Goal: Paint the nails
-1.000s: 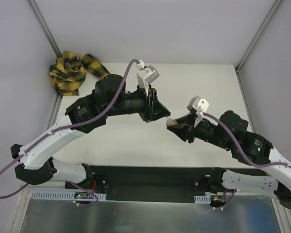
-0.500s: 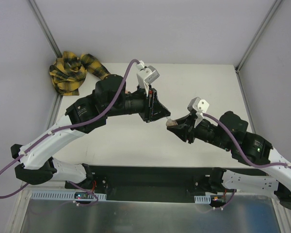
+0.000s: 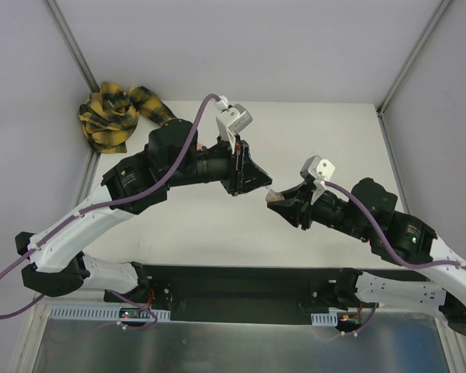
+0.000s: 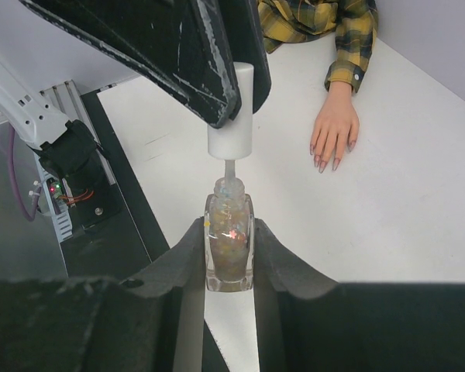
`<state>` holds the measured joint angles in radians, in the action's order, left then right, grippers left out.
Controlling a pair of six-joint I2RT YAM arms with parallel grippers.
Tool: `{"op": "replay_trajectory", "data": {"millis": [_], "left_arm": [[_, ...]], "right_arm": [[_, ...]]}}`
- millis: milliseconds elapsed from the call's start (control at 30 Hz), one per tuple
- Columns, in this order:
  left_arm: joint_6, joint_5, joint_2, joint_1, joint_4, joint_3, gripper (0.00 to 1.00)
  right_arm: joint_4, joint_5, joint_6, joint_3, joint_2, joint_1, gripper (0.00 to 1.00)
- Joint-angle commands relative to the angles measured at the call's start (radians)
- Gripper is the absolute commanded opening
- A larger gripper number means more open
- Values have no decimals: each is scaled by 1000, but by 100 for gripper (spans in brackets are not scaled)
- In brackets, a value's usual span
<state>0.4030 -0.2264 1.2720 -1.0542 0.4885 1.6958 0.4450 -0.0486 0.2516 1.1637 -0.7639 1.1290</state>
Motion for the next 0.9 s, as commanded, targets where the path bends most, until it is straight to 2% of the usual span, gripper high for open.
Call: {"op": "replay_trajectory", "data": {"millis": [0,867], "left_arm": [[-13,-2,-34,-4,-50,25,0],[-27,19,-46,-4,-57,22,0]], "right_arm": [[-66,6,0,4,12,-2,0],[-63,13,2,11,15,0,0]]}}
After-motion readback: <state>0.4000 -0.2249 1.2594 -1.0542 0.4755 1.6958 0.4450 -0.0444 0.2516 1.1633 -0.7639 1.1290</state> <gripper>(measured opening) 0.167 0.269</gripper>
